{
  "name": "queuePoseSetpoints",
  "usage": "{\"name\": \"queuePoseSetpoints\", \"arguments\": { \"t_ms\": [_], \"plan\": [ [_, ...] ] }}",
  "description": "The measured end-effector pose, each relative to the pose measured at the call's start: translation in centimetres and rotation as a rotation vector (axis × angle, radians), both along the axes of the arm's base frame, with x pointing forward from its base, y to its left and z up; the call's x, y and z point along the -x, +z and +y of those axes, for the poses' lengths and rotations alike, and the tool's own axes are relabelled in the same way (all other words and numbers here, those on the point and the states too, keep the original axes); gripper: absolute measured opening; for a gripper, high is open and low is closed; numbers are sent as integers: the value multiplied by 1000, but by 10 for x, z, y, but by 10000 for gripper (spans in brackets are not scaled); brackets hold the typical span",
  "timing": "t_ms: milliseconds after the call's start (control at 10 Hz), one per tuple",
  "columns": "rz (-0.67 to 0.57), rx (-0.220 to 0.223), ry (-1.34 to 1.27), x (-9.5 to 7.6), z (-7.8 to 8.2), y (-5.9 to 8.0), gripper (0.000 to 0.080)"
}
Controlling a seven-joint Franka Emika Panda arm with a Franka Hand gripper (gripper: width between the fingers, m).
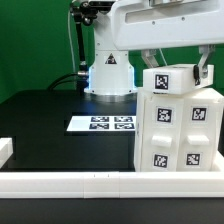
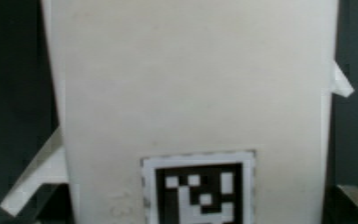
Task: Assemble cabinet
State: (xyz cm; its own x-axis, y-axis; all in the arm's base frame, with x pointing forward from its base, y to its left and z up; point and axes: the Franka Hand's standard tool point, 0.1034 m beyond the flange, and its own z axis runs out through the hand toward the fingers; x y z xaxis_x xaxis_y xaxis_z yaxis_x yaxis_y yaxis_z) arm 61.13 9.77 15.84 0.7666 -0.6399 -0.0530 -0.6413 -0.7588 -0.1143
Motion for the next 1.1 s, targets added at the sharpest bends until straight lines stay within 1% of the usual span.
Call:
{"name": "queuePoseSetpoints", "arguments": {
  "t_ms": [200,300,500,600,700,900,1100],
  "plan": [
    [27,-10,-185,2,-5,-2,557],
    [42,-24,-286,6,-7,-4,557],
    [59,-43,-577,11,-7,-4,557],
    [45,-81,-738,7,-8,-4,557],
    [45,-97,-792,9,-8,-4,557],
    [36,-105,-827,7,-7,-4,557],
    [37,-103,-817,7,-7,-5,557]
  ]
}}
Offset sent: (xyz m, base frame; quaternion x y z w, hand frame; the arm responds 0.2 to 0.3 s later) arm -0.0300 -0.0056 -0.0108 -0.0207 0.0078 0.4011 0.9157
